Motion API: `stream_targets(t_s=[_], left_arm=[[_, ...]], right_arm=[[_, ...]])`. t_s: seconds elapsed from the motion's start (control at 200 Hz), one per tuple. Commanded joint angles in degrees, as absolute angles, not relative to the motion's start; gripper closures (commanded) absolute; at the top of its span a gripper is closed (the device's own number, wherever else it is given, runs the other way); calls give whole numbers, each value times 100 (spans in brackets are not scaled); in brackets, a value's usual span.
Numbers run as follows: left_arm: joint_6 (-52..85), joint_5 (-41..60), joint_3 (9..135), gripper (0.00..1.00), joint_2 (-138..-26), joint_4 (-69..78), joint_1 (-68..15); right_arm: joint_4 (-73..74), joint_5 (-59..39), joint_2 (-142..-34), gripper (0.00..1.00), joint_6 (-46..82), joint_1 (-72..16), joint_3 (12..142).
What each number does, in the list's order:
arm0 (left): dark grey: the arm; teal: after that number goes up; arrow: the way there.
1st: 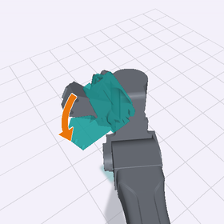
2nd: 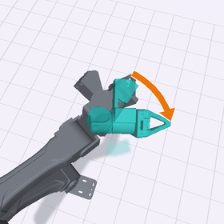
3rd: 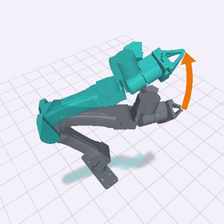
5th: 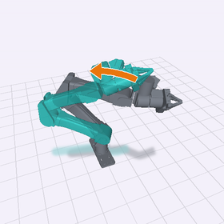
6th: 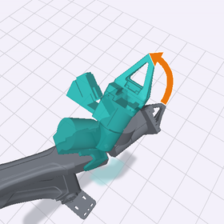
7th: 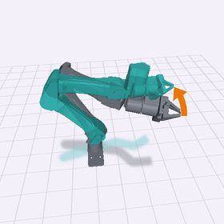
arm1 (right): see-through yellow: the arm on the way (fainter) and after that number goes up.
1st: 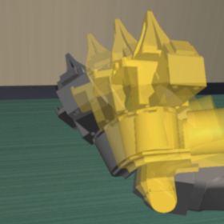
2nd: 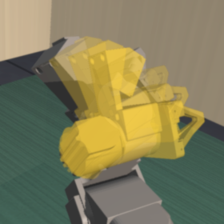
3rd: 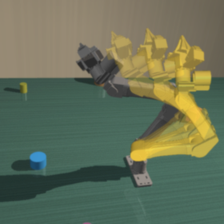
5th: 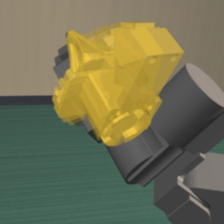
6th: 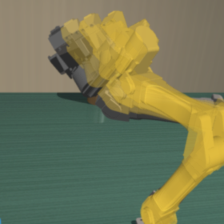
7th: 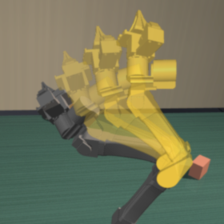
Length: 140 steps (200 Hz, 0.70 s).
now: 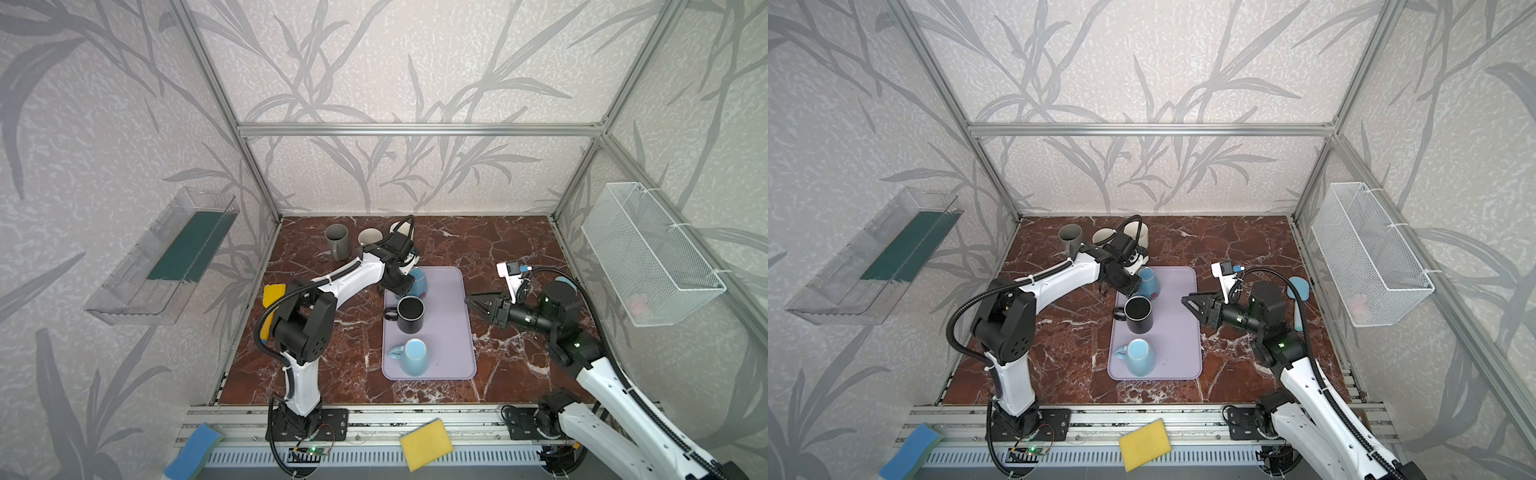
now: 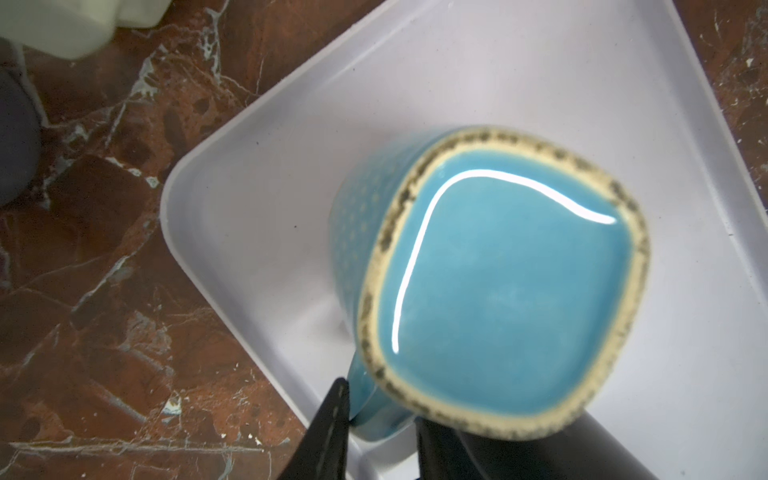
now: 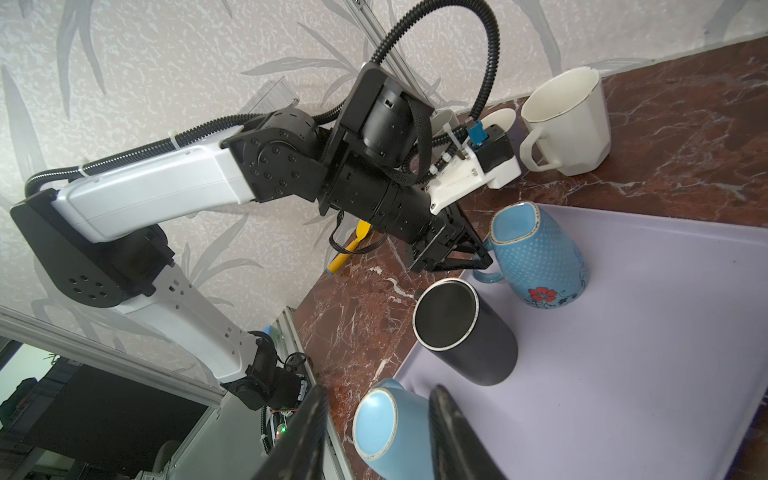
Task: Turn the mug right side up
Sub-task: 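Lower the left gripper and close it on the blue dotted mug's base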
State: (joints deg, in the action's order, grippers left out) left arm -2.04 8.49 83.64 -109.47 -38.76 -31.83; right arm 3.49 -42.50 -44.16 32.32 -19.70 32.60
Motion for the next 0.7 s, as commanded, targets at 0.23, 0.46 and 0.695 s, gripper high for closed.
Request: stream_targets(t_s=[0.23,0.46,0.695], left_arm=[[-491,870,8687,70,-11173,-4172,-3241],[-562,916,8899,70,-11350,-4318,-3247],[-601,909,9039,71,-11447,-4421,-3253]], right_arm=[[387,-4359,-4440,59,3134,-1907,3254],[378,-4362,-4435,59,3129,-1890,3258],[369,-4377,-4412,58,3138,-1872,3236]])
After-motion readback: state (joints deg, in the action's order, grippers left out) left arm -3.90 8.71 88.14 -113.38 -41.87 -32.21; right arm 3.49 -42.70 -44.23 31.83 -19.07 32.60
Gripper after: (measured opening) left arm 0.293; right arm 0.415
